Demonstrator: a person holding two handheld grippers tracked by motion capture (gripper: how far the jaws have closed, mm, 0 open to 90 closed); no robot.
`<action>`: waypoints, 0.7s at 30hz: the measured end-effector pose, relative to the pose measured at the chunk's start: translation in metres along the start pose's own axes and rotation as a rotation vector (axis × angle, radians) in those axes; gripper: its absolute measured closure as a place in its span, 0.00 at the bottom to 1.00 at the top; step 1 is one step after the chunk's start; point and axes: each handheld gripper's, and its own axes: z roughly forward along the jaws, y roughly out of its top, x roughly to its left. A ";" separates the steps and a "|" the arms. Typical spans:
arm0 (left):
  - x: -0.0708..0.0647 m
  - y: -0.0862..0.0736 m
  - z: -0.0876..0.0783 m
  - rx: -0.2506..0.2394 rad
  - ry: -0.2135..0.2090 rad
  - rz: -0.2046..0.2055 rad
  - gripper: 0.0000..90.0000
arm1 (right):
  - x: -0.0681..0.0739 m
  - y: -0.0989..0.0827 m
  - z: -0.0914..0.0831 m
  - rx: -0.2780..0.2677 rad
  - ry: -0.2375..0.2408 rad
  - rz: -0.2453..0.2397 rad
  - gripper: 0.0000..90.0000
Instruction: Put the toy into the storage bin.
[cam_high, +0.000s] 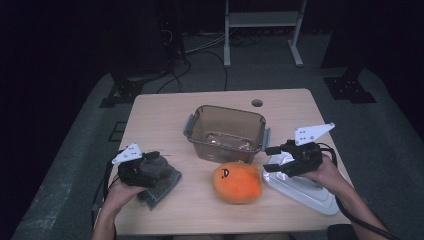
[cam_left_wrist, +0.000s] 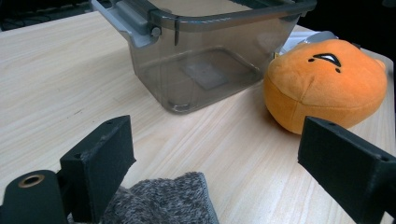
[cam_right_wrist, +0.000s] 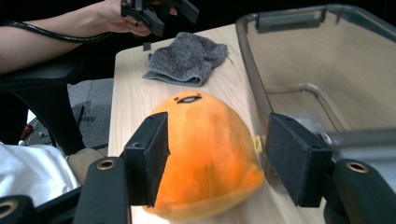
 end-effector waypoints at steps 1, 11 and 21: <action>0.000 0.000 0.000 0.000 0.000 0.000 0.11 | 0.001 0.002 0.003 -0.001 0.005 -0.007 0.43; 0.000 0.000 -0.001 -0.003 0.000 -0.002 0.11 | 0.004 0.015 0.023 0.014 0.045 -0.034 0.42; 0.000 0.001 -0.001 -0.010 0.000 -0.002 0.11 | 0.009 0.022 0.041 0.038 0.081 -0.059 0.41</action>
